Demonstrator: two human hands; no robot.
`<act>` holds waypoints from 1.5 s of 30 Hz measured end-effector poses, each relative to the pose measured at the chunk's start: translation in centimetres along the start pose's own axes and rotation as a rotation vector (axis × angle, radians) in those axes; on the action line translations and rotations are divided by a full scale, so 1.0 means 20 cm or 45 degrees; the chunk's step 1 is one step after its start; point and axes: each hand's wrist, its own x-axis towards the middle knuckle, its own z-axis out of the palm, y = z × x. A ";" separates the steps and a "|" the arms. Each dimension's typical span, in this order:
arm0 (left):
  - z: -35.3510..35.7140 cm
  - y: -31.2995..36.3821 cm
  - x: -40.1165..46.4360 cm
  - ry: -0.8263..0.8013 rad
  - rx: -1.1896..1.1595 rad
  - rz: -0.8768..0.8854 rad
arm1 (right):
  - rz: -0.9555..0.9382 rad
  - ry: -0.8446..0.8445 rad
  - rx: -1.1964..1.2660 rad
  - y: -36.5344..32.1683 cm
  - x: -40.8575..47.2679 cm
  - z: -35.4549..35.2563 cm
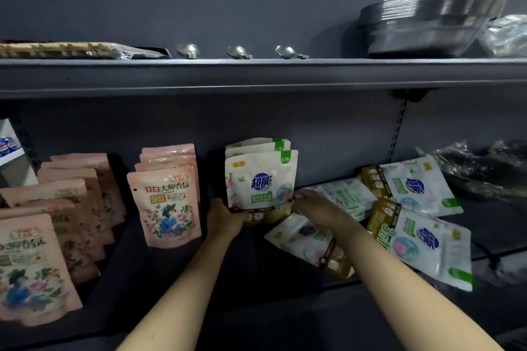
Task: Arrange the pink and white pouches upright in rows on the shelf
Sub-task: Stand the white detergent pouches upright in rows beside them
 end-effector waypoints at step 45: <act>-0.04 0.38 -0.80 -0.061 -0.455 0.309 | -0.304 -0.545 1.095 0.18 -0.48 -0.16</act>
